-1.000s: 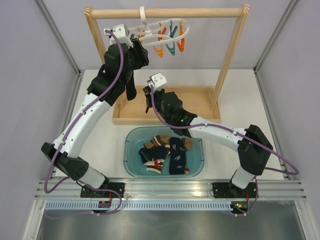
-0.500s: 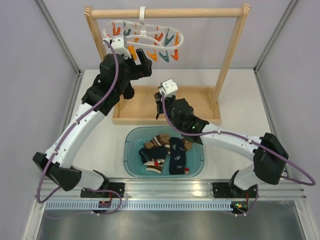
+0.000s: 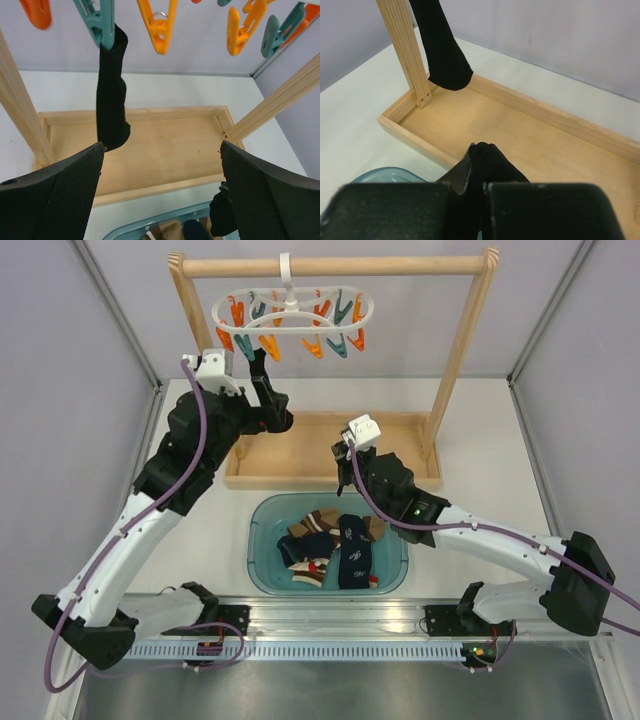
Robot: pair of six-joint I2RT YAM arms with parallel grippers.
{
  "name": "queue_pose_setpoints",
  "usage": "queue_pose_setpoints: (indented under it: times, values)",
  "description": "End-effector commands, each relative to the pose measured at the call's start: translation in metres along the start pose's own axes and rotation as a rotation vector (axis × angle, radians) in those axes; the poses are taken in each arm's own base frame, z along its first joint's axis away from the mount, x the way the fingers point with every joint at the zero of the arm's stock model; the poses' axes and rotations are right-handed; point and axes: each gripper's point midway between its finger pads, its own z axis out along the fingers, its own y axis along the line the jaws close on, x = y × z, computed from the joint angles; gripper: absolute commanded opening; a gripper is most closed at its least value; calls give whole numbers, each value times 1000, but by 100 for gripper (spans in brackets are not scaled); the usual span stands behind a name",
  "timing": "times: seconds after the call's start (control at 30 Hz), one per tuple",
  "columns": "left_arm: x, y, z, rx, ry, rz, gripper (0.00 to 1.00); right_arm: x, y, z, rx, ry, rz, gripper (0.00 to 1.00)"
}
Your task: Remove the socks clipped to the hanger
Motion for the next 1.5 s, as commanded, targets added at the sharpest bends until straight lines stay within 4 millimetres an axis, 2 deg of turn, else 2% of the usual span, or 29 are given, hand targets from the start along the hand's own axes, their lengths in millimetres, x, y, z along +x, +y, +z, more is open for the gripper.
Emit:
queue_pose_setpoints:
  times: [0.0, 0.17, 0.2, 0.27, 0.3, 0.33, 0.37, 0.43, 0.47, 0.5, 0.57, 0.7, 0.77, 0.9, 1.0, 1.07, 1.1, 1.13, 1.17, 1.2, 1.47]
  values:
    - [-2, 0, -18, 43, -29, 39, 100, 7, -3, -15, 0, 32, 9, 1]
    - [3, 6, -41, 66, -46, 66, 100, 19, 4, -36, -75, 71, -8, 1]
    - [9, 10, -43, 56, -40, 77, 100, 25, 9, -40, -92, 85, -20, 1]
    - [8, 18, -54, 42, -61, 103, 100, 33, 12, -50, -96, 115, -47, 1]
    - [19, 26, -54, 18, -45, 122, 100, 39, 20, -56, -115, 130, -59, 1]
    - [18, 31, -62, 13, -65, 149, 100, 41, 22, -61, -115, 136, -53, 1]
    - [33, 39, -60, -6, -44, 171, 100, 47, 25, -66, -122, 155, -54, 1]
    - [37, 52, -67, -42, -62, 211, 100, 60, 32, -76, -141, 181, -50, 1]
    - [50, 59, -64, -60, -46, 228, 100, 67, 33, -81, -144, 191, -21, 1]
    - [53, 65, -66, -86, -52, 235, 100, 69, 34, -85, -149, 192, -4, 1]
    - [54, 70, -70, -101, -63, 244, 100, 71, 34, -92, -138, 191, 62, 1]
    - [52, 79, -78, -132, -92, 240, 100, 103, 44, -109, -124, 243, 126, 1]
    - [56, 84, -80, -150, -91, 244, 100, 113, 46, -114, -89, 249, 137, 1]
    - [61, 83, -79, -138, -80, 243, 100, 132, 67, -130, -100, 277, 162, 1]
    - [63, 83, -76, -144, -70, 246, 100, 140, 69, -132, -94, 303, 152, 3]
    - [62, 85, -77, -154, -73, 245, 100, 145, 69, -132, -87, 314, 148, 13]
    - [62, 86, -78, -156, -76, 242, 100, 146, 69, -132, -83, 314, 151, 22]
    - [61, 86, -78, -157, -81, 242, 100, 145, 68, -131, -78, 310, 153, 43]
    - [61, 86, -79, -158, -81, 242, 100, 143, 67, -130, -72, 304, 154, 84]
    - [61, 87, -79, -160, -80, 242, 100, 141, 67, -130, -67, 300, 156, 98]
    - [61, 86, -79, -159, -81, 242, 100, 135, 60, -131, -49, 274, 161, 98]
